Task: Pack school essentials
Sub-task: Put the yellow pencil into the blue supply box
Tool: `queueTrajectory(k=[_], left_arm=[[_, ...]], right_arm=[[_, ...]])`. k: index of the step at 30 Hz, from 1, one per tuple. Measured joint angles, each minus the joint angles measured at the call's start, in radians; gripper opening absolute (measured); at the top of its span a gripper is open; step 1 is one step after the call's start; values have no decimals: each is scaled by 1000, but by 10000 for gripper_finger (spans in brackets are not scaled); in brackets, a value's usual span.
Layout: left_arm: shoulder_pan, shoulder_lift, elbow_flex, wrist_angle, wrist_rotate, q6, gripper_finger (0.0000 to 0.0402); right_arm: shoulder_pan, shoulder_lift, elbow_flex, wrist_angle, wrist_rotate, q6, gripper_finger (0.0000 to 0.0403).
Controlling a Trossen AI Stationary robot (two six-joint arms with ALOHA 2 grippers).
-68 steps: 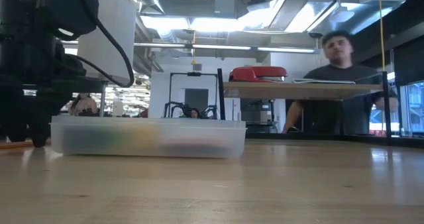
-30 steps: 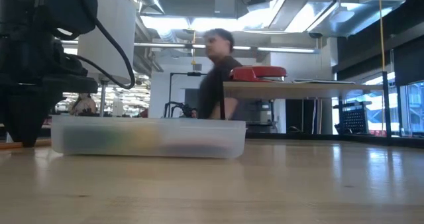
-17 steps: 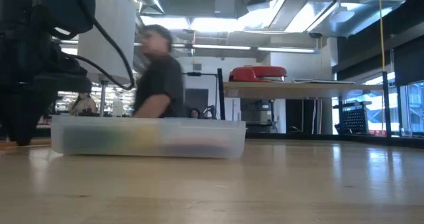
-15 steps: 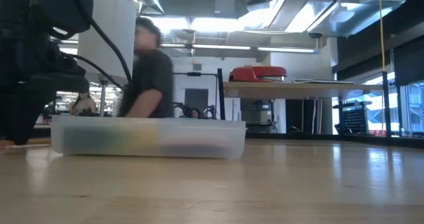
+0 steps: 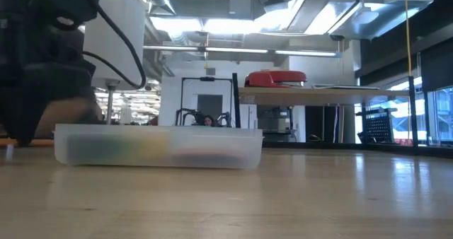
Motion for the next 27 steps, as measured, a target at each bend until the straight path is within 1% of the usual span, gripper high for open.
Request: queueTrajectory(k=[10, 19, 27], left_arm=[[-17, -114, 0, -45, -29, 148, 20], [-17, -206, 0, -52, -32, 364, 20], [-17, -243, 1, -48, -32, 636, 20]], right_arm=[[1, 0, 0, -14, -28, 1, 120], [1, -2, 0, -17, -37, 27, 120], [1, -14, 1, -14, -45, 53, 120]])
